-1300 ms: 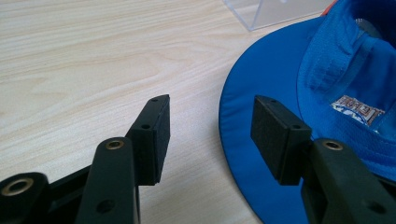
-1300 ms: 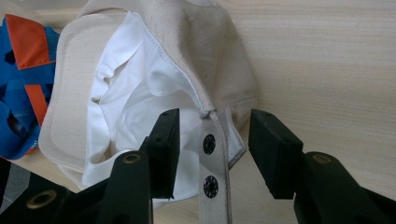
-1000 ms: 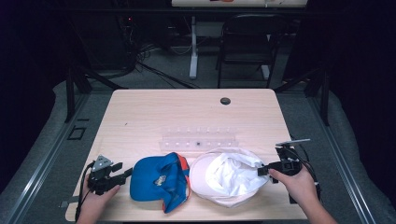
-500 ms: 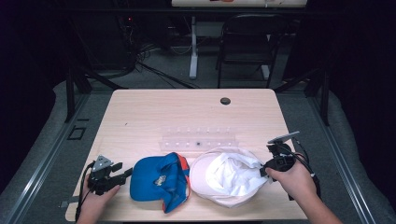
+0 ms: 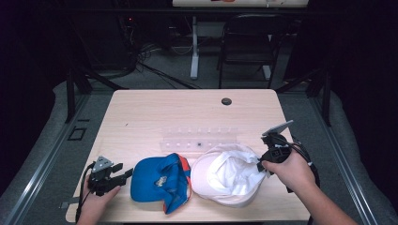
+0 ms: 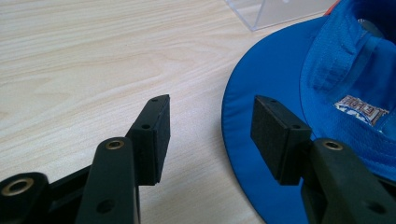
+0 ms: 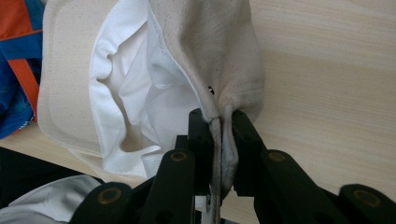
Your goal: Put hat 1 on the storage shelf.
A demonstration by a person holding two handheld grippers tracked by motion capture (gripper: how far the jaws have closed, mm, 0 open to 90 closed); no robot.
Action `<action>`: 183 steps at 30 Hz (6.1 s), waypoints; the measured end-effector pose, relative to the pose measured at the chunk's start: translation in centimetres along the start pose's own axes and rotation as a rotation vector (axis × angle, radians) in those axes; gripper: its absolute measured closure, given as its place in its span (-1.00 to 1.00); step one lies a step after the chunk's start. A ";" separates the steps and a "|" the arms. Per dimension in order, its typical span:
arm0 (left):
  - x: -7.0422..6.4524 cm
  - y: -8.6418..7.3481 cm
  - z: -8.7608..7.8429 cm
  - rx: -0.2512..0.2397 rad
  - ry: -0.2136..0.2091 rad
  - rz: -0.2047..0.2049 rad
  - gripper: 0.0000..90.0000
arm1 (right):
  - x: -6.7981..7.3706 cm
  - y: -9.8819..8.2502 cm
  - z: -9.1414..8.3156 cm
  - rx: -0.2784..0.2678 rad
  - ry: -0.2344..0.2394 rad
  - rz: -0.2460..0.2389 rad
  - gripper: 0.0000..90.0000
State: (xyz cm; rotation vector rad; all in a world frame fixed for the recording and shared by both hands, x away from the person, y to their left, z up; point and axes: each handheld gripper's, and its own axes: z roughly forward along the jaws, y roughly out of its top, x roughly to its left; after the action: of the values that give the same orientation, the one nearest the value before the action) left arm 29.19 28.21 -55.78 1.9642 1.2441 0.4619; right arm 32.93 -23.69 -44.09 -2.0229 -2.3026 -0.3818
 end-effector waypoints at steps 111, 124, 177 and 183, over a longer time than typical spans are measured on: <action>-0.7 0.2 0.4 0.016 -0.030 0.030 0.06 | 7.2 12.2 -10.8 -0.217 0.882 0.214 0.80; -0.9 0.2 0.6 0.010 -0.038 0.036 0.06 | 9.1 14.2 -9.1 -0.202 0.874 0.225 0.80; -11.6 10.6 4.6 -0.105 -0.134 0.250 0.26 | 13.4 16.5 -5.3 -0.215 0.877 0.240 0.79; -12.6 11.0 5.5 -0.093 -0.085 0.280 0.56 | 13.6 16.3 -5.4 -0.210 0.876 0.227 0.79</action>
State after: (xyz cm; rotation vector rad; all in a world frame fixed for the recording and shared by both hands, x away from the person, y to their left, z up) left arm 33.57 12.20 -49.95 2.0639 0.8826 0.5582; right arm 46.32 -9.87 -33.74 -1.6507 -1.5261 -1.2288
